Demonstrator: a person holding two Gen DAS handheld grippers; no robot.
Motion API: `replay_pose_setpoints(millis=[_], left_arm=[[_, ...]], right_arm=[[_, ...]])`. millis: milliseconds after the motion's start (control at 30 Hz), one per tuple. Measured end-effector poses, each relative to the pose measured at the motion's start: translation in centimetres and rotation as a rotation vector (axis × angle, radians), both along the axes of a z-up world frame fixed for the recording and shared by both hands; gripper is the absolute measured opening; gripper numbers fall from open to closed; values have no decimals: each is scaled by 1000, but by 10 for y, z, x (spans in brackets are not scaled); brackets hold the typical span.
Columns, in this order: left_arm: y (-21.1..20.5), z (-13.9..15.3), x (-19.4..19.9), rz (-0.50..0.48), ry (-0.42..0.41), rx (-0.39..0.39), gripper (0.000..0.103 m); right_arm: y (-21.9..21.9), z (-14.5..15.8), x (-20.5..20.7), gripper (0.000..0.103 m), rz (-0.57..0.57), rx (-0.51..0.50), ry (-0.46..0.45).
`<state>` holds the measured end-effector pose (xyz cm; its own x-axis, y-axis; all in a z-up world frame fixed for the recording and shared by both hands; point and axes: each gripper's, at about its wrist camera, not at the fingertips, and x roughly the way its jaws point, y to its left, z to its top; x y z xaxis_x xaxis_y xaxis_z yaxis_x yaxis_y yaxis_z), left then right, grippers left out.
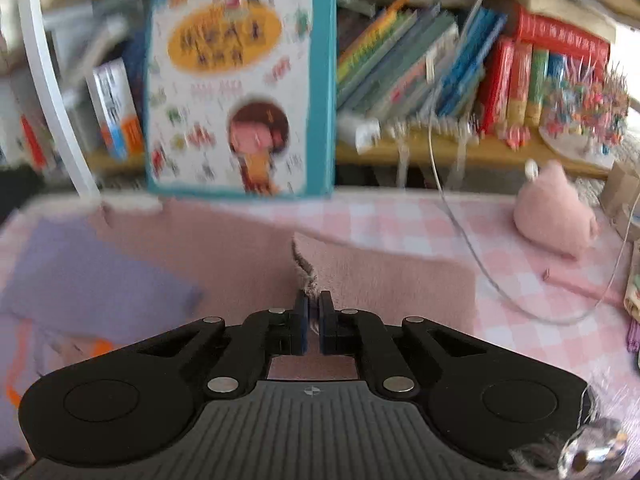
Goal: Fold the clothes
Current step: 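Carry the pink sleeve across the sweater body over the lavender fold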
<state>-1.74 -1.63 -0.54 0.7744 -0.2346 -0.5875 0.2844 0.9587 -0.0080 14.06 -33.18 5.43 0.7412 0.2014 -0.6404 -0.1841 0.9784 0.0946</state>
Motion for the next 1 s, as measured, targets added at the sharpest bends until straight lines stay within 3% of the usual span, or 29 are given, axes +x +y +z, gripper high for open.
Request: replay_pose_setpoints(millis=[233,433,667,1000], left_arm=[[0,1,0,-1,-2,1,97],[0,1,-1,-1,-4,-4,97],[2,1,-1,-1,-6,-13,97],[1,0,-1,-6,-3,-16,97]], right_arm=[[32,59,-6,4,83,92,-124],[76,82,-3,4,185,136,-158],[129,82,11,4,268,146,-149],[182,54,22,4,348,148,-88]])
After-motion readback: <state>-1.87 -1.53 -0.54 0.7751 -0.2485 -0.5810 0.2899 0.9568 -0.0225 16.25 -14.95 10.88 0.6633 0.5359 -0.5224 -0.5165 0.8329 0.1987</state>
